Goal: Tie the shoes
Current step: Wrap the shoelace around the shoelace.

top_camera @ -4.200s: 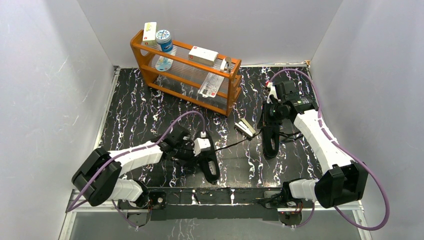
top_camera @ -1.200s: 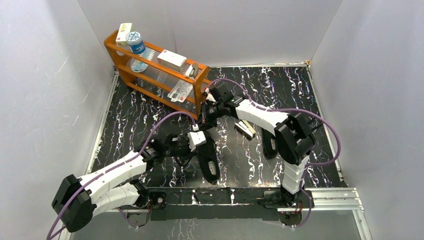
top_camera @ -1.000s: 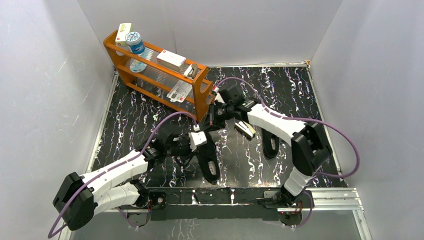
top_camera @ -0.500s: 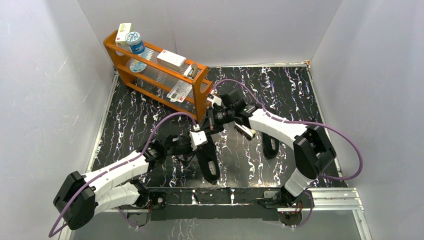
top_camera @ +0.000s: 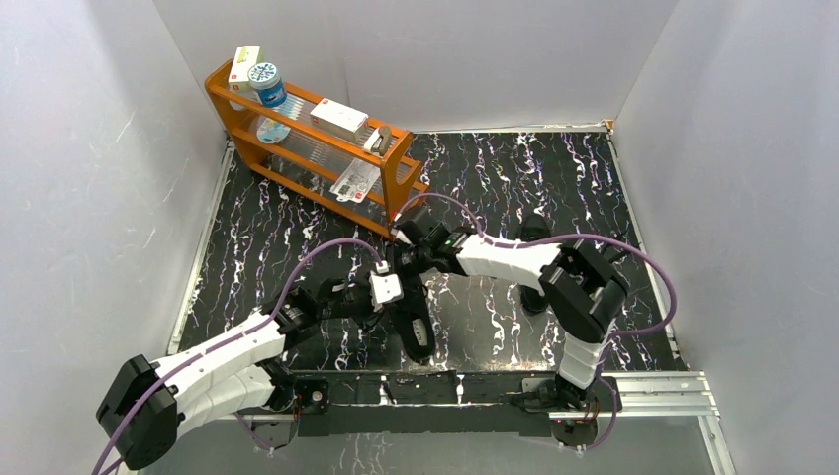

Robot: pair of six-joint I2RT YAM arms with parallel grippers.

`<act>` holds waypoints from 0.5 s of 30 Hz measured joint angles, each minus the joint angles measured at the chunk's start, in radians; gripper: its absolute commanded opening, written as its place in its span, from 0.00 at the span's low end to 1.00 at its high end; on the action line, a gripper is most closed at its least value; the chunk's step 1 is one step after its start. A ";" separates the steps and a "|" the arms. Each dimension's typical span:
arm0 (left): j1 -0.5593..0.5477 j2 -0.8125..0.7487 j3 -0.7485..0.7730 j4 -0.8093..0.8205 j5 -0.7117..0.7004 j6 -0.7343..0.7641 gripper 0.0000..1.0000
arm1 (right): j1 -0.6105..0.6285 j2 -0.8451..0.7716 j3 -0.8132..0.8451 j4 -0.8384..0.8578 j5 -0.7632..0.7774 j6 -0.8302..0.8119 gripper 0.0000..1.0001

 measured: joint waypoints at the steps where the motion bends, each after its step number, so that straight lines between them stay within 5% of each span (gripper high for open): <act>1: -0.001 -0.002 -0.001 0.002 0.010 0.000 0.00 | 0.011 0.013 0.001 0.005 0.017 0.017 0.00; 15: -0.005 -0.068 -0.012 -0.026 0.066 0.005 0.00 | 0.014 0.056 0.093 -0.011 0.138 0.046 0.00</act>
